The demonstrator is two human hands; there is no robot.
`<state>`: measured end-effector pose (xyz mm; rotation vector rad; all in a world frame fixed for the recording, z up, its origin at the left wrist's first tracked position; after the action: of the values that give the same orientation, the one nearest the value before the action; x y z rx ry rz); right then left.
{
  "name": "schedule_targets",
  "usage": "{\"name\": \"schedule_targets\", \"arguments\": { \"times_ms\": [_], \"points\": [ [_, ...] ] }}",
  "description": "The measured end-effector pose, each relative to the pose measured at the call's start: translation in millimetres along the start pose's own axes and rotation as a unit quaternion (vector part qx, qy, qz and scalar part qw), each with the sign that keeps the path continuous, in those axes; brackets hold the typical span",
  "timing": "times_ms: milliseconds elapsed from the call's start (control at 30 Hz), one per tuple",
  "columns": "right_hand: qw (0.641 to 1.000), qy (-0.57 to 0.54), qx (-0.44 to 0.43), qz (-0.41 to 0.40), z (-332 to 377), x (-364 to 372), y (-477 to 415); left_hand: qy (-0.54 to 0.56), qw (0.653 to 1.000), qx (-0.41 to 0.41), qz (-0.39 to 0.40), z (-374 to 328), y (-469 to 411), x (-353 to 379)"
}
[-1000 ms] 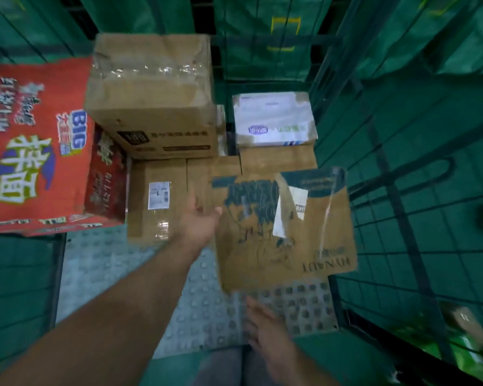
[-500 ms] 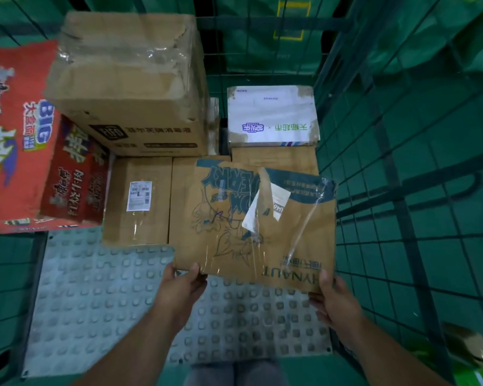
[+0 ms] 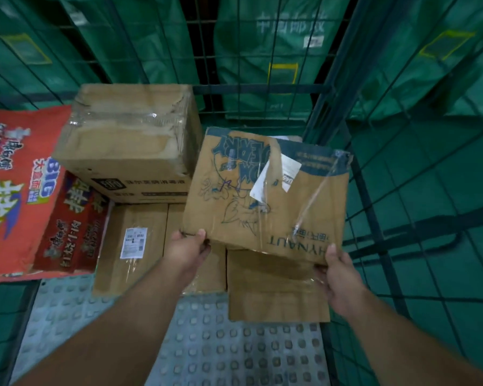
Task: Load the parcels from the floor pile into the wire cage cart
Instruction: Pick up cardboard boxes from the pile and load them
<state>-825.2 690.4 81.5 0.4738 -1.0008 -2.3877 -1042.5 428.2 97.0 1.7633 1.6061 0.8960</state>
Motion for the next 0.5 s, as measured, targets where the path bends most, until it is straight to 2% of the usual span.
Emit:
{"name": "schedule_targets", "arguments": {
  "times_ms": [267, 500],
  "points": [
    [0.991, 0.105, -0.076, -0.022, 75, 37, -93, 0.038, 0.998, 0.022, -0.035, -25, -55, 29],
    [0.989, 0.084, -0.124, -0.019, 122, 63, -133, 0.051, 0.995, 0.08, -0.018, -60, -103, 70]
  ]
}}
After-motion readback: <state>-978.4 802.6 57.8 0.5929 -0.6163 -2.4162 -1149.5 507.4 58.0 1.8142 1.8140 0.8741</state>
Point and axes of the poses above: each hand's wrist, its own y-axis away from the middle knuckle, its own x-axis out of the palm, z = x × y, the point moved 8 cm from there along -y, towards the middle knuckle, and after that the axes turned 1 degree about -x, right-handed, at the moved point
